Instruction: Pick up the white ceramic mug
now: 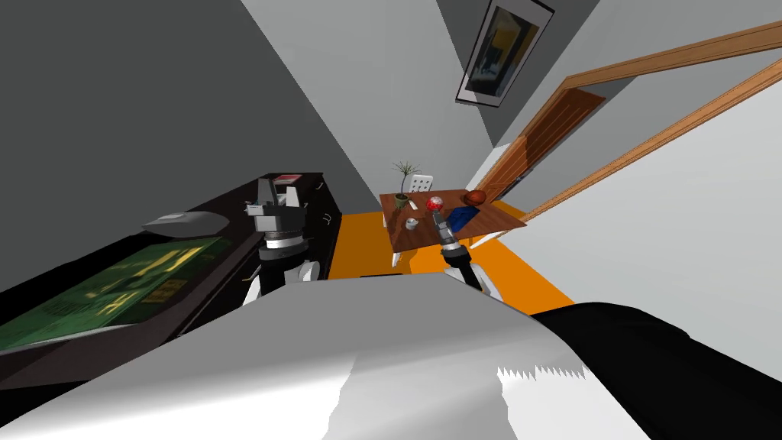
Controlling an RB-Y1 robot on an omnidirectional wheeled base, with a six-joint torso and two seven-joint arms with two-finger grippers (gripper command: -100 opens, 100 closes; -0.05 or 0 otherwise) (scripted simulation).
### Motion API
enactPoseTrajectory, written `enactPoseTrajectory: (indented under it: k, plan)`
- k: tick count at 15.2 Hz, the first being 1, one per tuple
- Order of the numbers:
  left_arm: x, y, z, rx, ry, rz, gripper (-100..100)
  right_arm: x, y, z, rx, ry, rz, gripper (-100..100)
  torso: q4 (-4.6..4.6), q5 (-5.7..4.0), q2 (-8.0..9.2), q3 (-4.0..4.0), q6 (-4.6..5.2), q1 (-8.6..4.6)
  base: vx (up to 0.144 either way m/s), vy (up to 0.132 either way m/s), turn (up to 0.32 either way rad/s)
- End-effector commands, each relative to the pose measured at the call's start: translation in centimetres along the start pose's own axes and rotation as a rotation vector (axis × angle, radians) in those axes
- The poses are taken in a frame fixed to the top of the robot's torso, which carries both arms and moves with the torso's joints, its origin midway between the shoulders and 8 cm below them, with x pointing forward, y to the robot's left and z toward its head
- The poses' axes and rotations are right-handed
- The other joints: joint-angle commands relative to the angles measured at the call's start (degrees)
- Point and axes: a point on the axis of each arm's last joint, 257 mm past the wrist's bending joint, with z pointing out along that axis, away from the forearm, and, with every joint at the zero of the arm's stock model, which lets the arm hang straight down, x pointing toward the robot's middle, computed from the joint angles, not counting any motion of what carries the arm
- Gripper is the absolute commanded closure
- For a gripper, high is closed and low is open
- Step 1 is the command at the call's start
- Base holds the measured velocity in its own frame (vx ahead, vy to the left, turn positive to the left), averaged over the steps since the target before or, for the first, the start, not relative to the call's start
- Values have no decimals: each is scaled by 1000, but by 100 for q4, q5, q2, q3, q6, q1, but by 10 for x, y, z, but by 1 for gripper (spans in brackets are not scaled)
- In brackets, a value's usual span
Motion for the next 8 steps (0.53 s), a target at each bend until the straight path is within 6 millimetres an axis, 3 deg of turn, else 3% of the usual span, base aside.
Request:
enactPoseTrajectory:
  k: [1,4,7,8]
  plan:
    - [0,0,0,0,0,0,0,6,-12,-4,28,48,-23,-100,0,0,0,0,0,0,19,194,16]
    - [0,0,0,0,0,0,0,13,-27,-9,63,97,-46,-100,-2,-4,-10,-6,0,-23,20,128,14]
    - [0,0,0,0,0,0,0,26,-58,-22,144,183,-85,-100,-3,-3,-14,-8,0,-17,26,169,28]
    - [0,0,0,0,0,0,0,27,-58,-22,140,198,-95,-100,-3,-3,-14,-8,0,-12,30,176,20]
